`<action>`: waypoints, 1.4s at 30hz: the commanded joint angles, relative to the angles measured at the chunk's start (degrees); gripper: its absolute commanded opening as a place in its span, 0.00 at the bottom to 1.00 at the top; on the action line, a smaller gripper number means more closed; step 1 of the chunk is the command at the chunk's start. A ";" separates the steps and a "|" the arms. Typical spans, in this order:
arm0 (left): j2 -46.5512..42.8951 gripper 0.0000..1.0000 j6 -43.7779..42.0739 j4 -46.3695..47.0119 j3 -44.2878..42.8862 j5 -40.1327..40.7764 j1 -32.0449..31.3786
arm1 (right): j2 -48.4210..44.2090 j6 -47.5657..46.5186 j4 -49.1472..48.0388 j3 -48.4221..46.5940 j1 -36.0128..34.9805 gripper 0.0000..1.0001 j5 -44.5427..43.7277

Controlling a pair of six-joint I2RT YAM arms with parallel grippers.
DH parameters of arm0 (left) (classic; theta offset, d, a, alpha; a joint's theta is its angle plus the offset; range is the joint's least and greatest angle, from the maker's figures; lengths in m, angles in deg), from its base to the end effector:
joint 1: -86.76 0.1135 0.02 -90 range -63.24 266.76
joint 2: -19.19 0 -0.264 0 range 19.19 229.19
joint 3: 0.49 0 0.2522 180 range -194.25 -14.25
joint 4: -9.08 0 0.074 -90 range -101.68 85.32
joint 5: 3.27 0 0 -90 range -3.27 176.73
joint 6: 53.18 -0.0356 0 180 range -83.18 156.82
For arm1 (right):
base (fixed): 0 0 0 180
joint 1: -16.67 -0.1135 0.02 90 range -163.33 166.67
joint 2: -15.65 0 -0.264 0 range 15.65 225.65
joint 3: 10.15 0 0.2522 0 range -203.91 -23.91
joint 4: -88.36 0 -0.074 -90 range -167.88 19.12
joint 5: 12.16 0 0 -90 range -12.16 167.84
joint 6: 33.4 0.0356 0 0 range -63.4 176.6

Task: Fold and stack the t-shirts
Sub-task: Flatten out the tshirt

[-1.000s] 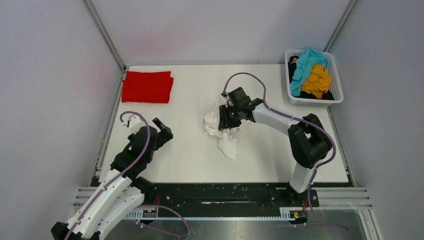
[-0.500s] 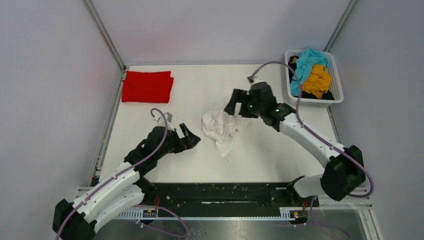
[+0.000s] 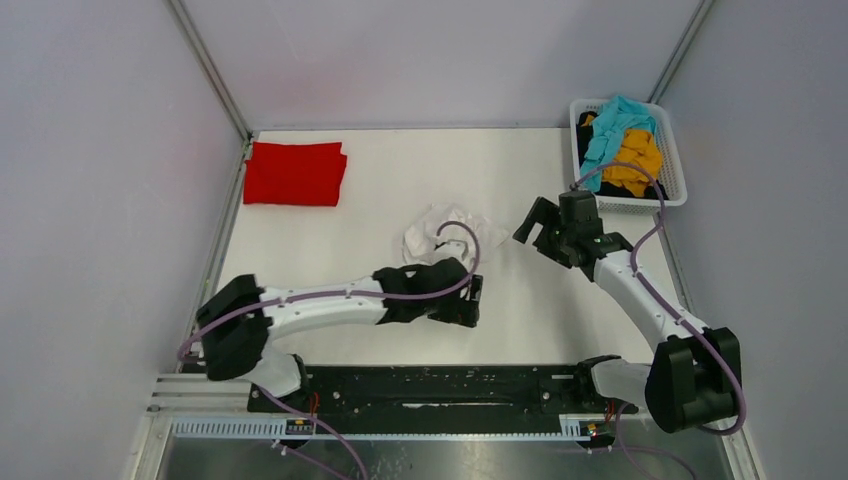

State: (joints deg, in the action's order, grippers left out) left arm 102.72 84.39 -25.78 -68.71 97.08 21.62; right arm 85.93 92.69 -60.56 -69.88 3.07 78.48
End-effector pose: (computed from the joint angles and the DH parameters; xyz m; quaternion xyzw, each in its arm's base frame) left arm 0.1333 -0.2725 0.2255 0.1126 0.9301 -0.2354 0.2586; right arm 0.2534 0.0617 0.2430 0.1756 0.8951 0.1768 0.3696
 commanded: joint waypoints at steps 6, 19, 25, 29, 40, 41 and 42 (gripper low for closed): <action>15.95 0.77 -3.33 -11.28 -12.81 7.69 -2.44 | -3.37 -1.18 -0.78 1.46 4.37 1.00 -0.82; 27.72 0.53 -1.59 -14.82 -19.85 14.16 -2.00 | -3.82 -1.77 -0.71 2.38 6.03 0.99 1.40; 27.68 0.14 0.50 -8.01 -15.32 8.00 5.62 | -3.87 -4.70 1.02 1.86 6.12 1.00 -0.17; 21.65 0.00 0.11 -4.83 -9.50 8.14 10.30 | -2.91 -5.11 0.66 1.72 6.13 0.99 0.26; -11.26 0.00 -0.41 -3.33 9.96 15.78 20.37 | 7.81 -1.12 -2.23 -2.30 5.84 0.90 11.31; -13.40 0.00 -0.57 -3.59 10.89 15.78 21.45 | 8.83 -0.29 -3.04 -2.49 5.42 0.90 12.12; -15.58 0.00 -0.94 -3.79 11.61 16.00 22.22 | 9.94 0.24 -3.69 -2.82 4.84 0.90 12.26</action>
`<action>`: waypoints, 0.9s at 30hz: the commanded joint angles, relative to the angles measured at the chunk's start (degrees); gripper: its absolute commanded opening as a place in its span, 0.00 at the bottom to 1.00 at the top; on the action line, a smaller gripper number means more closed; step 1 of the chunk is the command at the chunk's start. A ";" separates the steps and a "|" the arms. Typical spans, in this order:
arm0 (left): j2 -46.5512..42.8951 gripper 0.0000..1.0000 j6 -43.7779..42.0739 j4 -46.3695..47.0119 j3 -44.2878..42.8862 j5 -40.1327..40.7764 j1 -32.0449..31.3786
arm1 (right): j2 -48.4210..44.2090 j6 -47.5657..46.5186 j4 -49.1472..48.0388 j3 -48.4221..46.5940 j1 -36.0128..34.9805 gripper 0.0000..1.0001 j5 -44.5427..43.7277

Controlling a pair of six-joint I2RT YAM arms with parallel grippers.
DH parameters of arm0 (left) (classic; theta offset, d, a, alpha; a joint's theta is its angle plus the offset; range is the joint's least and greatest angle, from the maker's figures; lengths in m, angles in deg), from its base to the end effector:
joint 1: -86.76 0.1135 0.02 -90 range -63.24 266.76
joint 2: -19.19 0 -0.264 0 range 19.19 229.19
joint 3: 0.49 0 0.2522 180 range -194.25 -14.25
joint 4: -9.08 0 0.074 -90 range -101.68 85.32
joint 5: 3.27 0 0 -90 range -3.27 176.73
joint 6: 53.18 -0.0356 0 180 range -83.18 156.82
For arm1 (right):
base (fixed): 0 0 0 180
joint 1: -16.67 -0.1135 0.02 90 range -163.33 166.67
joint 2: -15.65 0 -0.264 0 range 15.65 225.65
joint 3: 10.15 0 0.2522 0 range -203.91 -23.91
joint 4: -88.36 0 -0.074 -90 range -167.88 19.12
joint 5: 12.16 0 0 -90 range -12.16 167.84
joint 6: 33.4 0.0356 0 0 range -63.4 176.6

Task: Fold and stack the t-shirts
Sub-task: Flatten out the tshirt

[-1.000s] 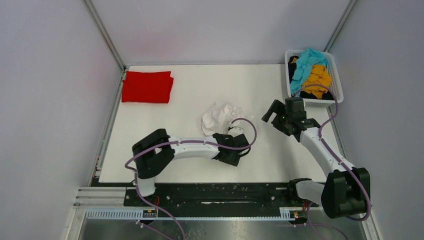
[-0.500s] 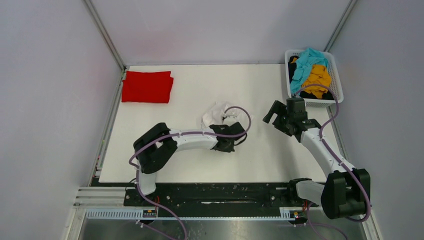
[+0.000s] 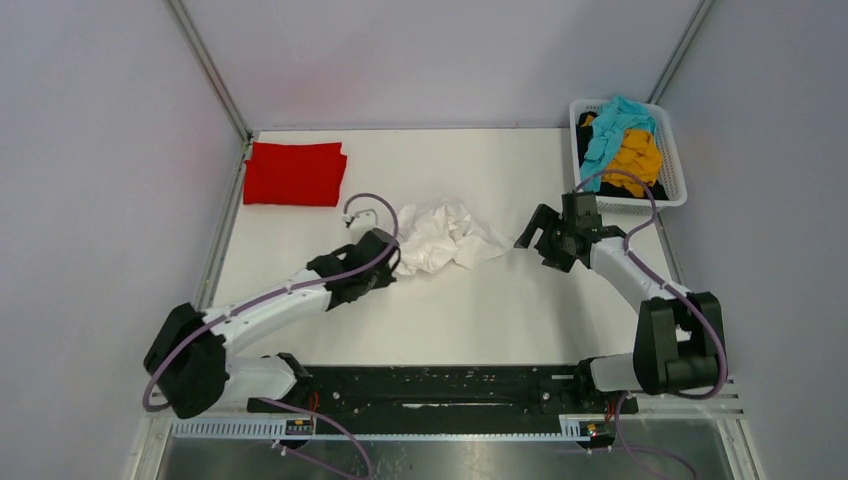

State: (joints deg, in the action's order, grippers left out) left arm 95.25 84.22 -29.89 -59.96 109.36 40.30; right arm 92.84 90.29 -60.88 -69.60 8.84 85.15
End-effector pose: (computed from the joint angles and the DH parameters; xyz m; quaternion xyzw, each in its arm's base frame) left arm 0.1880 -0.1780 0.2096 -0.0658 0.9361 -0.0841 0.3351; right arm 0.2709 0.0418 0.2122 0.1868 0.9146 0.1811 0.3095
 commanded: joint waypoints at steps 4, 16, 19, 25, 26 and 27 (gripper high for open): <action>-14.58 0.00 -1.25 -0.65 4.29 3.68 5.29 | 8.24 3.83 -4.25 -6.09 -4.35 0.89 4.99; -21.74 0.00 -0.99 -0.55 5.97 2.39 6.14 | 24.52 8.87 -5.06 -14.43 -13.78 0.78 -1.68; -22.23 0.00 -0.82 -0.54 6.20 2.33 6.35 | 27.18 9.97 -5.55 -15.03 -14.80 0.70 -2.07; -23.72 0.00 -0.45 0.10 6.71 2.20 7.02 | 27.94 9.88 -8.21 -14.92 -15.25 0.26 -5.16; -24.04 0.00 -0.46 0.11 6.61 2.29 7.13 | 27.41 9.64 -8.92 -14.60 -15.20 0.16 -5.47; -24.41 0.00 -0.61 0.04 6.44 2.44 7.30 | 26.52 9.25 -9.96 -14.26 -15.25 0.08 -5.66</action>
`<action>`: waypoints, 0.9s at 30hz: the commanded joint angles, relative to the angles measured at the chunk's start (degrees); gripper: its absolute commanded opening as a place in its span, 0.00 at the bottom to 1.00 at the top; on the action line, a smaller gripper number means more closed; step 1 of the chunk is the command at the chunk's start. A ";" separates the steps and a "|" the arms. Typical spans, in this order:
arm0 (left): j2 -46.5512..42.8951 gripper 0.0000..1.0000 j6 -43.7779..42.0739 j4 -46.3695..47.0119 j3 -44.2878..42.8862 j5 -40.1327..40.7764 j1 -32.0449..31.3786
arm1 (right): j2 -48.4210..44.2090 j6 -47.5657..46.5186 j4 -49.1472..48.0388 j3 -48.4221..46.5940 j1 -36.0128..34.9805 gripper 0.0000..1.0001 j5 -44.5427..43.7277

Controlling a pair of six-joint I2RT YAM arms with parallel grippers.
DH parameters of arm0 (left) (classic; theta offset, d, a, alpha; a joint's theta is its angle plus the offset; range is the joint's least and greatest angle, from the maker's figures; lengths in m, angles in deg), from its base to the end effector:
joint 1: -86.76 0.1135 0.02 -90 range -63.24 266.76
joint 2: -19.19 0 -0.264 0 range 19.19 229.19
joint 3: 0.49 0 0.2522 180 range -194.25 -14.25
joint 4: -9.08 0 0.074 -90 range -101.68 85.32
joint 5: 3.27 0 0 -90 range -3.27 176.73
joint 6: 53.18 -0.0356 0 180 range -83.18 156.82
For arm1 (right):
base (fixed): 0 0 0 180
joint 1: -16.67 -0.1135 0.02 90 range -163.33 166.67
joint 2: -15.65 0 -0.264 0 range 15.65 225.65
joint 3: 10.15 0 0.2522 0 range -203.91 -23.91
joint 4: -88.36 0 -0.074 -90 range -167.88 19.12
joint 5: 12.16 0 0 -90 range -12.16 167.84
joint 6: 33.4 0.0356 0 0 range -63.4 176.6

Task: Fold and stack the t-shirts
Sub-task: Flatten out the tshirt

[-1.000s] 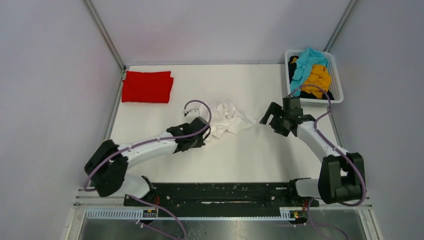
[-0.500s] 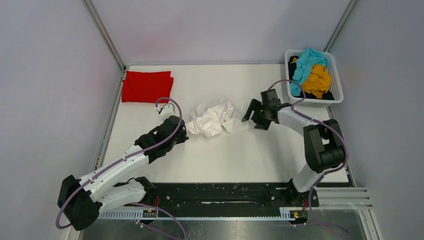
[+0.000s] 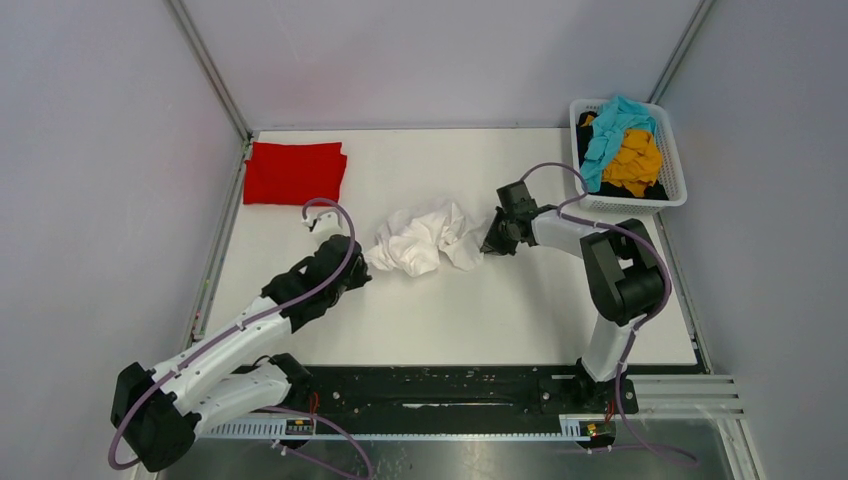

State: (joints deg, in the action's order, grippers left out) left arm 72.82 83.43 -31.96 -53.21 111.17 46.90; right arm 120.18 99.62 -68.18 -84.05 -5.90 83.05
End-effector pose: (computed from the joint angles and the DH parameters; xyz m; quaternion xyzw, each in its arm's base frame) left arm 0.1589 -0.1135 0.2509 -0.1386 0.8861 -0.1317 0.4223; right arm 0.3381 0.1440 0.1519 0.1549 0.9377 0.2031 0.2354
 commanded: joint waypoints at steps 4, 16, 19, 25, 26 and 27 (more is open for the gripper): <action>-4.58 0.00 -0.55 0.60 -3.33 2.48 1.18 | -7.81 -4.43 -3.71 0.10 -0.46 0.00 -7.37; -19.21 0.00 -6.31 1.56 -16.00 11.42 1.47 | -41.89 -23.06 -2.94 -0.74 -0.50 0.00 -26.23; -22.44 0.00 -8.59 5.06 -18.47 11.23 1.50 | -48.67 -28.46 -1.95 -3.10 -0.47 0.00 -31.88; -24.67 0.00 -13.01 4.02 -29.37 13.04 1.47 | -59.00 -35.53 0.48 -11.22 -0.48 0.00 -34.53; -24.80 0.00 -13.89 3.68 -31.28 13.34 1.45 | -60.37 -36.42 1.20 -12.81 -0.46 0.00 -34.31; -24.88 0.00 -14.91 3.27 -33.27 13.64 1.49 | -61.48 -37.28 1.85 -14.67 -0.46 0.00 -33.85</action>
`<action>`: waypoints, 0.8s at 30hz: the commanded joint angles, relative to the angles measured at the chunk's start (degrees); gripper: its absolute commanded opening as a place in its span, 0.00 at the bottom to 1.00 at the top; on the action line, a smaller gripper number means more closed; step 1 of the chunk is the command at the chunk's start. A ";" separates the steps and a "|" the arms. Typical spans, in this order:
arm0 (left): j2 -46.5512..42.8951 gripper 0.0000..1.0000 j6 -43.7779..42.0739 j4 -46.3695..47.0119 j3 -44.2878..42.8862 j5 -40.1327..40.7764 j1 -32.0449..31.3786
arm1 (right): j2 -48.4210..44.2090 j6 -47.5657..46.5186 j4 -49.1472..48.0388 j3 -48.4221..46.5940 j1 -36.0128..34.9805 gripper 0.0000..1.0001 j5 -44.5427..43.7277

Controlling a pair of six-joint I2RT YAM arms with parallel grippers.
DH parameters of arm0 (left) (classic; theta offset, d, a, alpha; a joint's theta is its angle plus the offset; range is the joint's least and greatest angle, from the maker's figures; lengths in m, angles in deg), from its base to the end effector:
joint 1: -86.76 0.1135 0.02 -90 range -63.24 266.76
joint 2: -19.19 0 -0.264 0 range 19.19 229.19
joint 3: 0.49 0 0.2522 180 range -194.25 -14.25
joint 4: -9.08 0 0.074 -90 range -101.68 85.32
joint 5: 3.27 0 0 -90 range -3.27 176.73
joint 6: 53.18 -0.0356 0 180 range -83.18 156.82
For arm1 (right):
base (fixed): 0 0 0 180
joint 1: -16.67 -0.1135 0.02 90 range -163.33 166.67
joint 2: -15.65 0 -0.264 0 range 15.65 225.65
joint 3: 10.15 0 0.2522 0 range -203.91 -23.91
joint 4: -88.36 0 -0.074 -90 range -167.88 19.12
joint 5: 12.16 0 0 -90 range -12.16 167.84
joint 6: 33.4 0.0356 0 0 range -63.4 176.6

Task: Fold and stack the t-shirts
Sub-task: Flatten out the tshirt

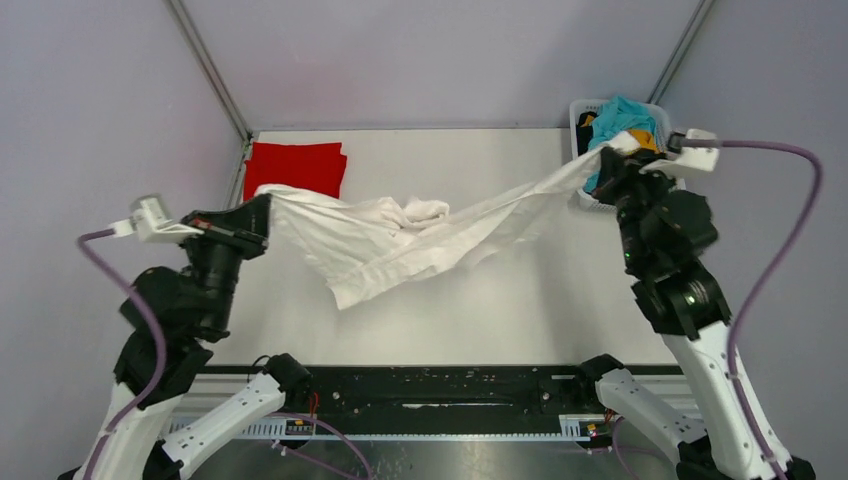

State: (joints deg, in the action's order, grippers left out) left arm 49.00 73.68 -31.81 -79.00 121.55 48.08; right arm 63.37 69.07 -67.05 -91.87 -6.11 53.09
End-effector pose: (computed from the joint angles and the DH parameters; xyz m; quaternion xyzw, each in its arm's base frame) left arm 0.0593 -0.0214 0.4482 -0.2155 0.6307 -0.2850 0.6889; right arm 0.1499 0.0468 0.4672 0.1060 0.6438 0.0935 0.7520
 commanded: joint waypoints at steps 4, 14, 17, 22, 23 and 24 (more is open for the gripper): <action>-0.35 0.00 -8.00 0.53 -15.19 2.85 0.32 | -7.51 -8.49 5.00 -14.10 -0.31 0.00 0.09; 8.32 0.00 -10.11 -1.06 -18.64 15.21 0.27 | -6.84 -11.17 6.36 -14.43 -0.25 0.00 -1.70; 16.10 0.00 -11.45 -3.05 -21.89 22.34 0.39 | -2.91 -12.14 5.04 -14.26 -0.24 0.00 -6.31; 27.75 0.00 -9.55 -7.57 -29.54 17.37 11.32 | 3.94 -14.80 3.00 -15.71 2.28 0.00 -7.86; 29.61 0.00 -8.20 -8.67 -31.26 12.47 15.63 | 5.11 -13.72 3.05 -16.25 4.05 0.00 -5.59; 31.31 0.00 -7.32 -9.33 -33.00 7.71 19.26 | 6.20 -12.94 3.25 -16.79 6.10 0.00 -2.62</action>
State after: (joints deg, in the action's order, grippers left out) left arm 75.62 64.13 -37.65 -105.73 137.71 56.76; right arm 66.00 56.50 -60.56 -106.60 -4.78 48.50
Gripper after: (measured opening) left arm 0.025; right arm 0.022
